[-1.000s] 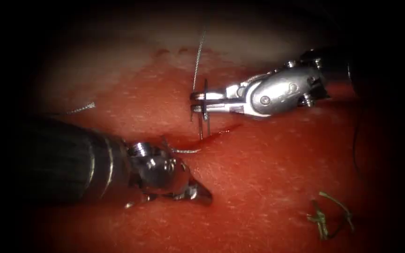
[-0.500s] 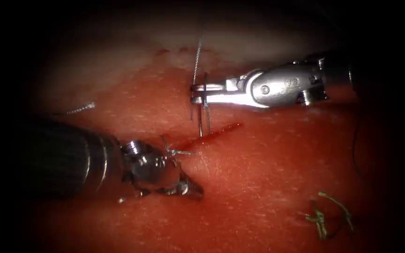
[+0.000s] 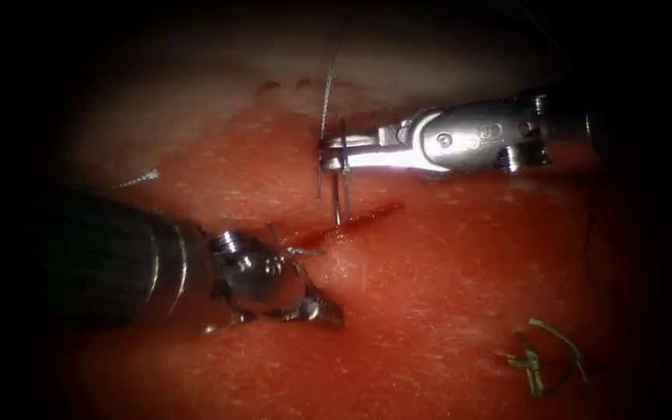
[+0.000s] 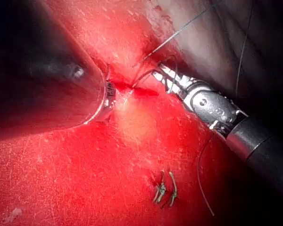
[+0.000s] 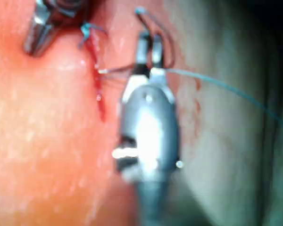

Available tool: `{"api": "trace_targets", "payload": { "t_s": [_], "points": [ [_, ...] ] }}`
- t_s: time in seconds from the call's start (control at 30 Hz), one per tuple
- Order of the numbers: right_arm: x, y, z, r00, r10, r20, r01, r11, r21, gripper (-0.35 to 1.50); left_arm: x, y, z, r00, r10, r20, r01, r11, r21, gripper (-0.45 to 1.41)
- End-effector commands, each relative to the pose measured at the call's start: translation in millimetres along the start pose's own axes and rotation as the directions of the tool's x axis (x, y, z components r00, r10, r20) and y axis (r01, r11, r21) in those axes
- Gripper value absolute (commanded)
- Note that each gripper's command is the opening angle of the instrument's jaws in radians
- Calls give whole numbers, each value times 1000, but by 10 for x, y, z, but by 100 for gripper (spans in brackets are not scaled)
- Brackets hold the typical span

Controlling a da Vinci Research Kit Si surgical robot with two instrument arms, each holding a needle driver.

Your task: Wound Closure

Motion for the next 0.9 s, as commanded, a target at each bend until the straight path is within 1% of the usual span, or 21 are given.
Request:
{"api": "trace_targets", "payload": {
  "t_s": [0.03,0.07,0.13,0.4,0.53,0.9],
  "points": [
    [-5,-3,7,1000,23,-1,-23,1000,2,-35,-1,0,10,1000,-1,1,1,1000,-3,10],
    [-5,-2,6,999,36,0,-36,999,3,-35,-1,-1,9,1000,0,1,0,1000,-3,13],
    [-5,-2,6,999,36,0,-36,999,3,-35,-1,-2,9,1000,0,1,0,1000,-2,13],
    [3,9,4,994,111,-9,-111,993,-30,-35,-3,-9,17,1000,-5,0,5,1000,7,13],
    [2,9,4,987,158,-7,-158,987,-38,-35,-2,-10,19,1000,-6,0,6,1000,9,13],
    [1,7,0,973,231,2,-231,972,-31,-35,-4,-13,18,1000,-9,1,9,1000,8,17]
  ]
}}
